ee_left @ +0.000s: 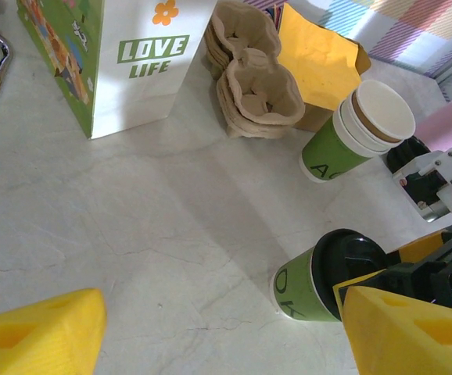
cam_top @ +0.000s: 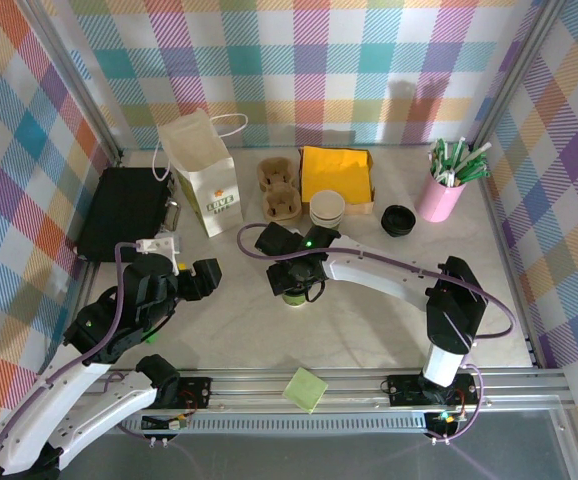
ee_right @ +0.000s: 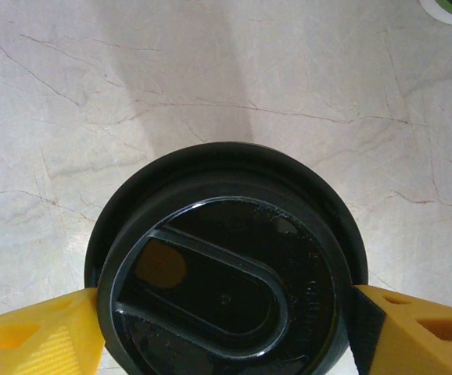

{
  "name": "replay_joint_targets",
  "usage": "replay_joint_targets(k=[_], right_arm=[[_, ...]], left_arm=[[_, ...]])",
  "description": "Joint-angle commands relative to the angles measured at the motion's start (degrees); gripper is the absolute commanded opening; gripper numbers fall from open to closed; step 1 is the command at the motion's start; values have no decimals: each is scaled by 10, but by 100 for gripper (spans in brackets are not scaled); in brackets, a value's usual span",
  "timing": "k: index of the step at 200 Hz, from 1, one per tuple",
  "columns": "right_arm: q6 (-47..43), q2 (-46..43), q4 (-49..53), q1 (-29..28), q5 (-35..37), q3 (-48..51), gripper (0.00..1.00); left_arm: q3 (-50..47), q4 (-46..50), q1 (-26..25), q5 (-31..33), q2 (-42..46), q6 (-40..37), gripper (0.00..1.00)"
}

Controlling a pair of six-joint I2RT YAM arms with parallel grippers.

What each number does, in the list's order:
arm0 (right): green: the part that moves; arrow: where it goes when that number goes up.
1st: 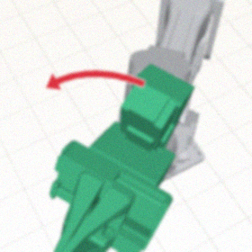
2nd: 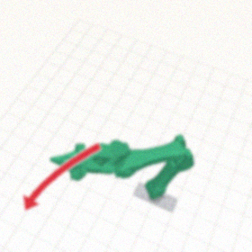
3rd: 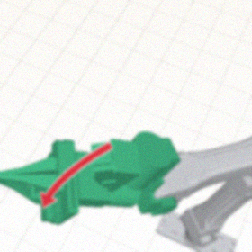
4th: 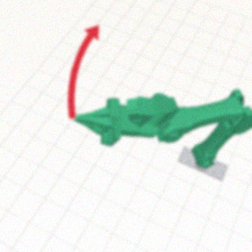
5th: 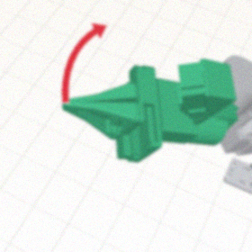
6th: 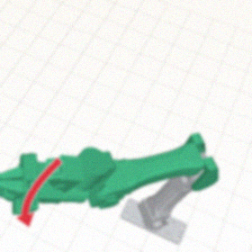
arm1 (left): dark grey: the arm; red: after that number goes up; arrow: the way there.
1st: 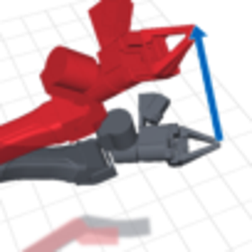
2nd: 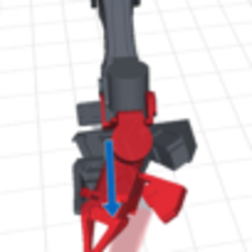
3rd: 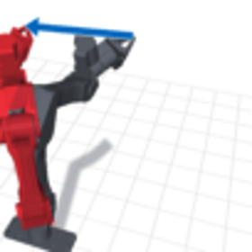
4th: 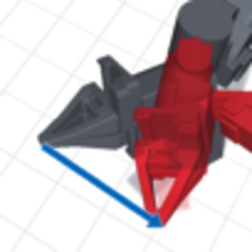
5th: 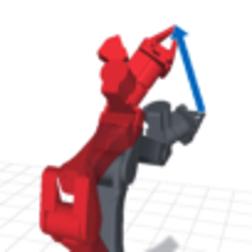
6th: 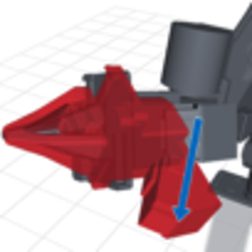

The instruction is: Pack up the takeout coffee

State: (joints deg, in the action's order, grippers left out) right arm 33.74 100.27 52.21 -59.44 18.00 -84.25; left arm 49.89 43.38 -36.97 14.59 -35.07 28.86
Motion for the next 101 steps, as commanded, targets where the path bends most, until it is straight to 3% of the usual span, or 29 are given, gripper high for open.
replay_joint_targets(k=[1,101], right_arm=[[-5,14,26,-5,3,-15,79],[-17,25,30,-5,-3,-14,75]], left_arm=[[-7,-8,5,-1,1,-1,79],[-13,-12,5,0,2,0,79]])
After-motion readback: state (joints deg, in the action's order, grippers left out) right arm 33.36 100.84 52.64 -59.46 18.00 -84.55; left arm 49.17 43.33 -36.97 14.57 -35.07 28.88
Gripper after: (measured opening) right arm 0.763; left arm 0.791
